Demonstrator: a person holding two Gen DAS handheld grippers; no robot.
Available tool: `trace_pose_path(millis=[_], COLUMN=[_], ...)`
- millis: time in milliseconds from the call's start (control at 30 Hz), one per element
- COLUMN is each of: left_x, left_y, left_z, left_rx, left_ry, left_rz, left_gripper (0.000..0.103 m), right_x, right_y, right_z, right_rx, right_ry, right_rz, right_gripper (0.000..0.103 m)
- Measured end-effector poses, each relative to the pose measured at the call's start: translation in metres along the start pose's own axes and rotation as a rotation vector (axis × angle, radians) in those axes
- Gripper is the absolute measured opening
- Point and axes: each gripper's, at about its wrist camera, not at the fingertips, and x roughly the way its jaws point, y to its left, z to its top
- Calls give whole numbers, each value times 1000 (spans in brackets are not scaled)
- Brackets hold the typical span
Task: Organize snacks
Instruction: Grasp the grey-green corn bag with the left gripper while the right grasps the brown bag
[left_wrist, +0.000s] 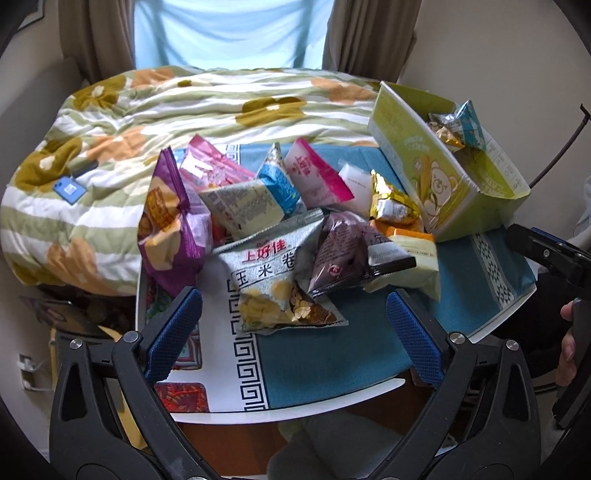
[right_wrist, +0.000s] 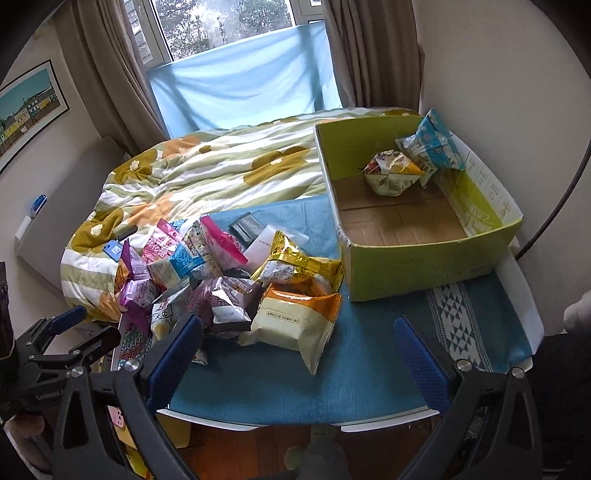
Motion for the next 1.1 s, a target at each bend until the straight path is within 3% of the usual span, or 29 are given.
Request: trace_pose_path(millis=[200,600,933,1000,1100], left_x=[49,106,121,121,116], left_y=[9,20,13,13,16], left_z=[-15,-21,-18,-16,-17], left_rx=[-28,-81,-94,-95,-106], left_ry=[65,107,118,114,113], left_rz=[27,13,-4,-8,-10], left_gripper=[99,98,67,53,50], right_x=[42,101,142,145,149], right_y=[6,36,63,68,74], right_z=[3,6,9,10,12], right_rx=[-32,-99,-152,-167,-184], right_ry=[29,81,131,140,153], right_rz=[35,123,182,190,203], right_gripper=[103,103,103,103,103])
